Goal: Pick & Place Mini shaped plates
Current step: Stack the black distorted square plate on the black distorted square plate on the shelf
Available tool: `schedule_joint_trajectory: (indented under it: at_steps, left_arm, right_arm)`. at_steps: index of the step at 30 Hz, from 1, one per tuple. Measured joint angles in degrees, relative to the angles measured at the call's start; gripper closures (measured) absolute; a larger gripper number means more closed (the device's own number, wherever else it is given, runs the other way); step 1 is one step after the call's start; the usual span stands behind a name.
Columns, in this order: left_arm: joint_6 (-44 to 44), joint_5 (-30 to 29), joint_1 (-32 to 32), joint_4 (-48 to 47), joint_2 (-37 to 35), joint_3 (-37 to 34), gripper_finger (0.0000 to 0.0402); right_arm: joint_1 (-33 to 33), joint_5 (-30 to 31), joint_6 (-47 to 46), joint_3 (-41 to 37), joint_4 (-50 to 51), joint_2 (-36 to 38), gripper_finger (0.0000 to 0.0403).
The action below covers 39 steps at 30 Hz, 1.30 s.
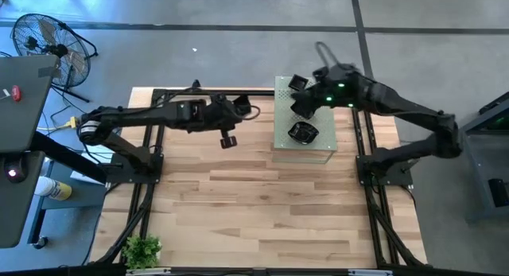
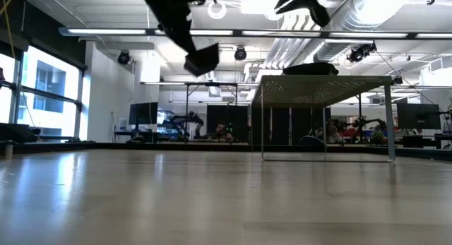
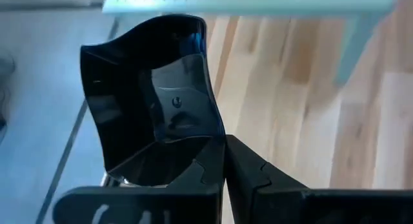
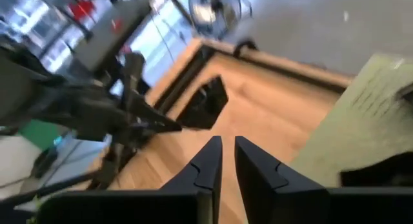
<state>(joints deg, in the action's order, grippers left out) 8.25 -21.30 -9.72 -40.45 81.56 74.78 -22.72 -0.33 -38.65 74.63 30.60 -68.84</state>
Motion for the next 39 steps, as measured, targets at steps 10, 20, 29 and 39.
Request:
schedule_joint_trajectory:
  at_steps: [10, 20, 29, 39]
  left_arm:
    - [6.34, -2.54, 3.56, 3.39, 0.02, 3.00, 0.0401]
    - [11.64, -3.91, 3.77, 2.62, 0.02, 3.00, 0.0401]
    - [14.47, -4.00, 3.77, 1.65, 0.02, 3.00, 0.0401]
    - [16.13, -5.38, 3.77, 1.51, 0.09, 2.98, 0.0401]
  right_arm:
    - [3.61, -3.52, -4.40, 15.38, 6.09, -17.35, 0.0307]
    - [2.32, -6.64, -2.96, 27.11, 11.59, -28.64, 0.0289]
    - [2.01, -5.41, -2.16, 29.27, 14.66, -31.95, 0.0290]
    - [2.10, -6.04, -1.31, 29.11, 14.98, -31.99, 0.0368]
